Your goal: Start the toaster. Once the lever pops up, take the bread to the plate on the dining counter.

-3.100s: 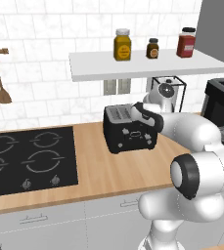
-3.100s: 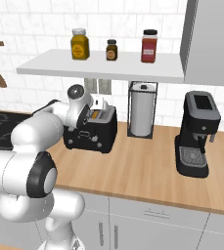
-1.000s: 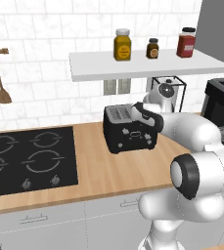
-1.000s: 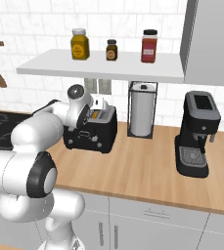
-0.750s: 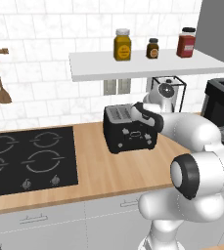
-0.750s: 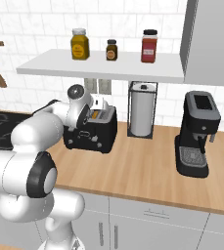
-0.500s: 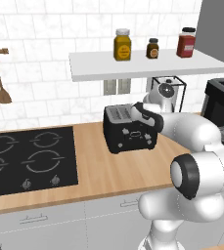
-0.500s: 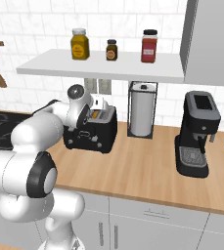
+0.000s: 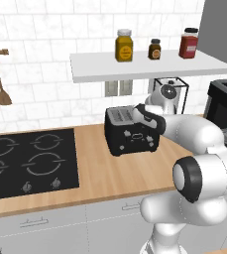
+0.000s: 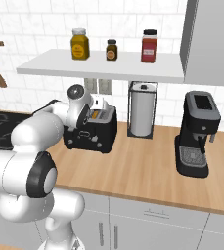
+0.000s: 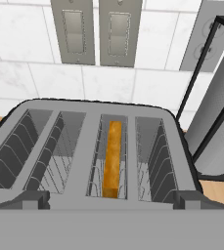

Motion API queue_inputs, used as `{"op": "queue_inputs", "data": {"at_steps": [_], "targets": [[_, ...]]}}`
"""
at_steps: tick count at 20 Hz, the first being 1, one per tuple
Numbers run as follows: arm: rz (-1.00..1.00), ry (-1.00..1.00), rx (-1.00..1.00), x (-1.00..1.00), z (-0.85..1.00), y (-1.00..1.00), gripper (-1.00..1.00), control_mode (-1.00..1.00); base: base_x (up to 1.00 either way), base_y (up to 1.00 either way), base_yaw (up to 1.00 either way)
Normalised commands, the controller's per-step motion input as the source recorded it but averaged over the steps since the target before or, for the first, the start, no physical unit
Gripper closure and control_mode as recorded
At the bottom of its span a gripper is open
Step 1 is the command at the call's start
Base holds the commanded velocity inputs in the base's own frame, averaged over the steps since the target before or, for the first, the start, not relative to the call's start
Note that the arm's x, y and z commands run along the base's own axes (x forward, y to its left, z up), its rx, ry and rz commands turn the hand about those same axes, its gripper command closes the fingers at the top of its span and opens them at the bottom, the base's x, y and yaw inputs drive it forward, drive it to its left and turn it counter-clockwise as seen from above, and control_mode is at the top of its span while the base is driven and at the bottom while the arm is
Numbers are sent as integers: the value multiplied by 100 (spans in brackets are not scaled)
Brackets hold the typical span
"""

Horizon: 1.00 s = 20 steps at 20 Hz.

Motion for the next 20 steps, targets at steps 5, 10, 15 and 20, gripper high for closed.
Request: {"op": "queue_inputs", "data": {"at_steps": [5,10,15,20], "targets": [[0,0,0,0,0,0,-100,-100,0,0,0],[0,0,0,0,0,0,-100,-100,0,0,0],[0,0,0,0,0,0,-100,-100,0,0,0],[0,0,0,0,0,0,-100,-100,0,0,0]]}}
